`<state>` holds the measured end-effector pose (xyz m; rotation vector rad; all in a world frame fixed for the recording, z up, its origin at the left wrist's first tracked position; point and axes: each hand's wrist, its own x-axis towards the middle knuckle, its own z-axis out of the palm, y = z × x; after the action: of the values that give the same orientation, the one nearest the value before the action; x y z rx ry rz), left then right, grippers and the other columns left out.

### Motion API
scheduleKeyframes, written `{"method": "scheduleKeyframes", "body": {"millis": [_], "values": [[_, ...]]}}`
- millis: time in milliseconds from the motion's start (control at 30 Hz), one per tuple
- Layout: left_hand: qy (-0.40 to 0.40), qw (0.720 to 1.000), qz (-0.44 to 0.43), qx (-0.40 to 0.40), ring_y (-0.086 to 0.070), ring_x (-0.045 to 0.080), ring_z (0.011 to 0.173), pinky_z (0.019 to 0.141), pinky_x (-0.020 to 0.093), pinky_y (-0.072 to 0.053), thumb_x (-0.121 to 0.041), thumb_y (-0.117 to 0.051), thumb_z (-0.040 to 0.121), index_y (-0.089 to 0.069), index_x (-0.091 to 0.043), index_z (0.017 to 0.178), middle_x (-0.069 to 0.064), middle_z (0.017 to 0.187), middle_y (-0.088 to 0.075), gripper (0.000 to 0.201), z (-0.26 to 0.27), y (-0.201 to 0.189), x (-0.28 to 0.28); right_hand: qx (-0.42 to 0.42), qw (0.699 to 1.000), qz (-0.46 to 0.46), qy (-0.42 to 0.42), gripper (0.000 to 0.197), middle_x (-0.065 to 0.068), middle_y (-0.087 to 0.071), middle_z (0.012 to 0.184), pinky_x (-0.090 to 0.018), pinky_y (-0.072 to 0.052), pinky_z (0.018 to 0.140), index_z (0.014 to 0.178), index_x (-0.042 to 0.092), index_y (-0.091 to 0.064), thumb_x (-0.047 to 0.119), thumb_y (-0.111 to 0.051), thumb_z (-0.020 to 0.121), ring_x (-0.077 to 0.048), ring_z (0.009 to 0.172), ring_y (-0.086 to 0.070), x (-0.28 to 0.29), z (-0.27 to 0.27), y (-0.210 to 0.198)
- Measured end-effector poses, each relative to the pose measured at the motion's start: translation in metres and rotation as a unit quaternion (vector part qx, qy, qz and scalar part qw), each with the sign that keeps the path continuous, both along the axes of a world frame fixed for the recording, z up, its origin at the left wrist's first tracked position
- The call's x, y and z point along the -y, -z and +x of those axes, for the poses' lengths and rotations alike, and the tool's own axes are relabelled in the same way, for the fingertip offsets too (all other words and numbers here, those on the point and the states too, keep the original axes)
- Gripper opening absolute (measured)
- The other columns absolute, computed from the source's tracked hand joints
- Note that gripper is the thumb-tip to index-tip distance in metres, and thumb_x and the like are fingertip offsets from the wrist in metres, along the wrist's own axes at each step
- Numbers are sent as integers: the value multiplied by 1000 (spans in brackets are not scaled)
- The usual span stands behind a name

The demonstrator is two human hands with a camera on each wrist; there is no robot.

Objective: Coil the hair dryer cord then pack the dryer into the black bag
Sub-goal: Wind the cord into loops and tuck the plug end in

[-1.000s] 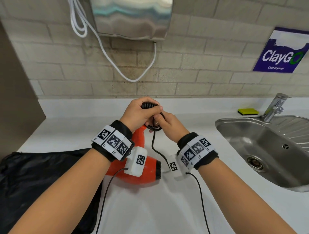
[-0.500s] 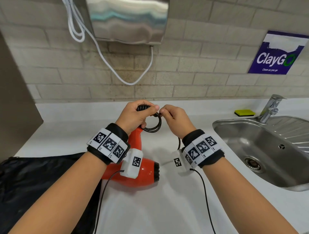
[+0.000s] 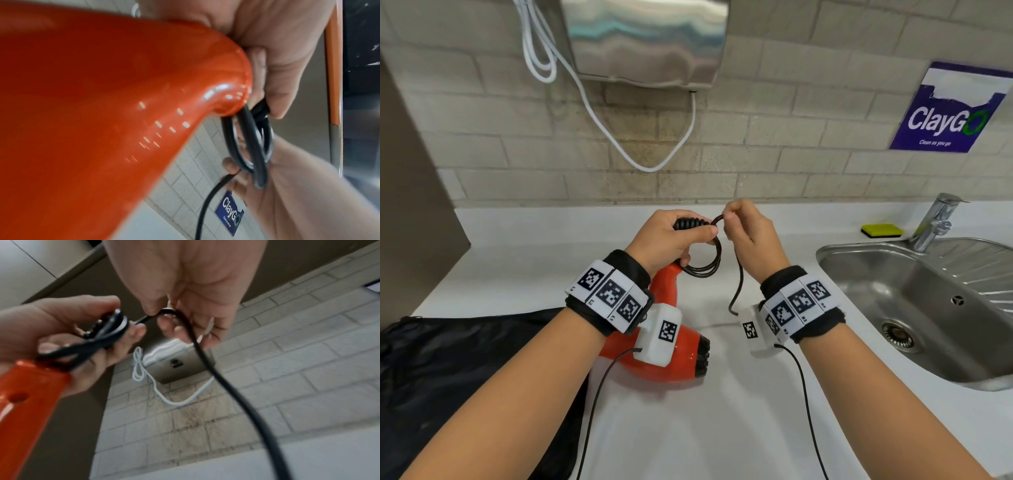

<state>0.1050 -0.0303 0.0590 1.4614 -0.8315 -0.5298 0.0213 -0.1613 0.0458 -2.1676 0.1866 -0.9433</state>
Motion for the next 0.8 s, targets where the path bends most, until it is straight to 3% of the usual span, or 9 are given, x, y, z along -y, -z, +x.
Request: {"method": "scheduleKeyframes", "body": {"millis": [133, 233, 333, 467, 533, 600, 700, 800], "values": [[-26, 999, -28, -16, -32, 4, 32, 37, 19, -37, -10, -64, 82, -64, -14, 82, 9, 73, -65, 5, 0, -2, -2, -116, 993, 24, 1, 15, 5, -53, 76, -8, -38, 66, 86, 13, -50, 3, -41, 91, -10, 72, -50, 16, -4, 34], [-31, 998, -37, -32, -31, 4, 31, 37, 18, -37, -7, -63, 83, -63, -17, 82, 12, 80, -65, 10, 2, -3, -3, -237, 970, 41, 39, 11, 2, -53, 78, -17, -37, 63, 86, 13, -51, 10, -43, 92, -12, 69, -47, 26, -9, 61], [-40, 997, -44, -39, -32, 4, 31, 36, 18, -37, -7, -62, 84, -63, -16, 85, 16, 87, -64, 9, 4, -2, -3, -339, 938, 58, 46, 15, -5, -56, 88, -21, -37, 62, 89, 9, -53, 18, -42, 93, -19, 81, -49, 33, -14, 80], [-64, 995, -55, -45, -32, 4, 33, 37, 17, -38, -7, -62, 84, -64, -15, 90, 15, 91, -64, 11, 9, -1, -3, -430, 901, 22, 59, 21, -11, -60, 105, -23, -37, 75, 87, 13, -55, 2, -37, 91, -18, 86, -50, 41, -21, 97], [-65, 995, -56, -48, -32, 4, 33, 38, 17, -38, -7, -62, 84, -65, -14, 95, 12, 92, -66, 14, 11, -1, -5, -418, 904, 32, 79, 25, -9, -57, 95, -24, -38, 74, 79, 13, -54, -2, -36, 90, -20, 83, -49, 44, -22, 96], [-61, 995, -59, -49, -32, 4, 33, 38, 17, -38, -6, -62, 84, -65, -16, 94, 9, 91, -67, 15, 11, -1, -5, -361, 926, 72, 79, 24, -6, -55, 85, -23, -38, 72, 75, 11, -52, -3, -38, 88, -21, 81, -49, 42, -20, 88], [-60, 996, -60, -41, -32, 4, 33, 37, 17, -38, -7, -61, 84, -66, -17, 92, 6, 86, -67, 14, 12, 1, -4, -189, 972, 125, 60, 19, 2, -52, 72, -17, -42, 66, 79, 10, -53, -3, -43, 89, -20, 76, -50, 28, -16, 64], [-69, 996, -57, -28, -33, 4, 33, 37, 17, -38, -8, -61, 85, -65, -16, 92, 3, 82, -66, 11, 11, 2, 0, 4, 985, 169, 26, 28, 4, -53, 74, -20, -50, 62, 76, 19, -51, -3, -42, 90, -17, 70, -54, 7, -12, 35]]}}
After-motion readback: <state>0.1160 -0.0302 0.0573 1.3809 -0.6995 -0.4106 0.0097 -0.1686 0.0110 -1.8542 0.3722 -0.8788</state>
